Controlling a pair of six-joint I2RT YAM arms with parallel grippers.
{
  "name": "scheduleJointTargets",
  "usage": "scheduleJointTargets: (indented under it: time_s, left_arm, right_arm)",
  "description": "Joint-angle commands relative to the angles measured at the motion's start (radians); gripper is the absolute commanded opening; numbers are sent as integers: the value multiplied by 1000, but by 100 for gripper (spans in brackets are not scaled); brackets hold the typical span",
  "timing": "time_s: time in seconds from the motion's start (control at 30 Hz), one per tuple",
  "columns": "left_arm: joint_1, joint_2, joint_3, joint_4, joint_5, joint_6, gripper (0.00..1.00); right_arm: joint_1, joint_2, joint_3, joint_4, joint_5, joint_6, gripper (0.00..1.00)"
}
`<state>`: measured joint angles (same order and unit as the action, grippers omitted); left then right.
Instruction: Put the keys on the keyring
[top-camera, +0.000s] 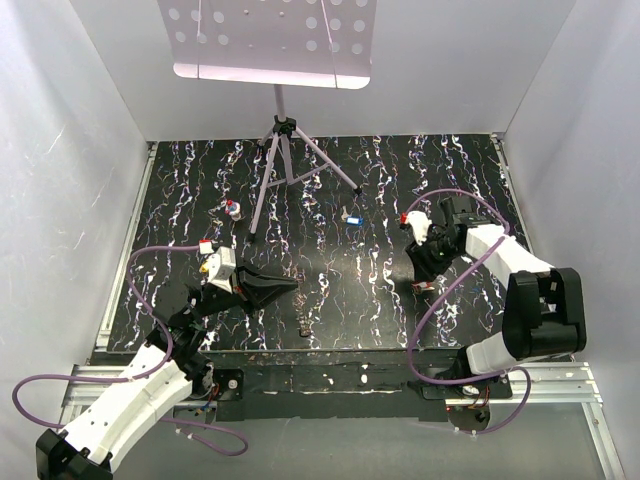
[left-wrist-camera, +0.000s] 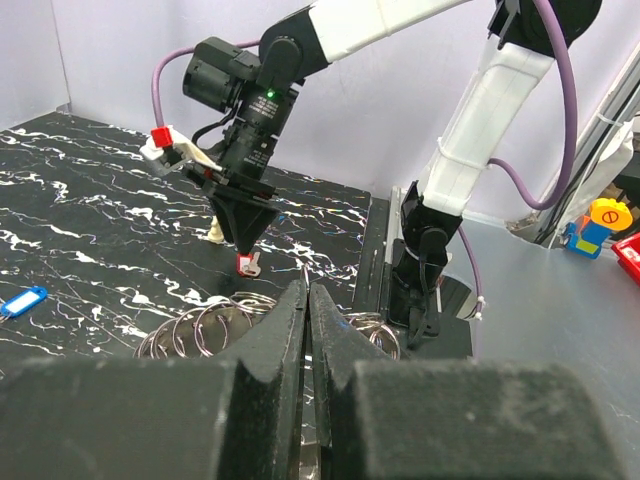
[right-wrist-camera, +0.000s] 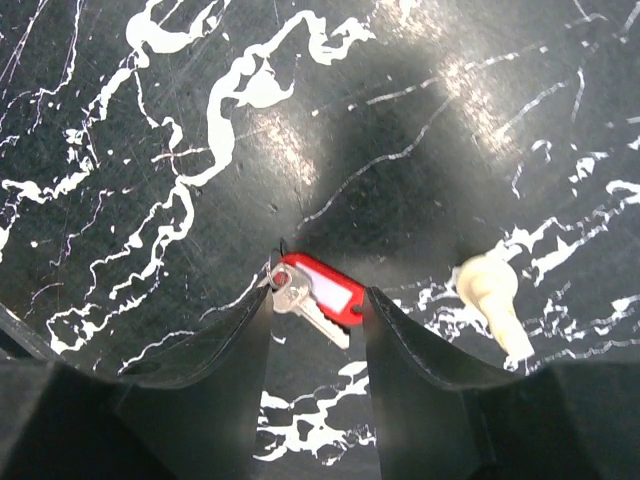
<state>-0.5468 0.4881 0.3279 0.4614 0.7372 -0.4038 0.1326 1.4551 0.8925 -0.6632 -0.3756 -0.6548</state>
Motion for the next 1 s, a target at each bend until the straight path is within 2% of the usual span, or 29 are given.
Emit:
scheduleJointTargets:
  time_s: [0.0, 0.83, 0.97]
  left_arm:
    - [2, -5, 0, 14, -21, 14, 0]
    - [2, -3, -3, 8, -25, 17, 0]
    - [1, -6, -3, 10, -25, 17, 0]
  right_arm:
    - [41, 34, -1, 60, 26, 14, 49]
    - [75, 42, -21, 16, 1, -14, 45]
    - [87, 45, -24, 8, 0, -25, 42]
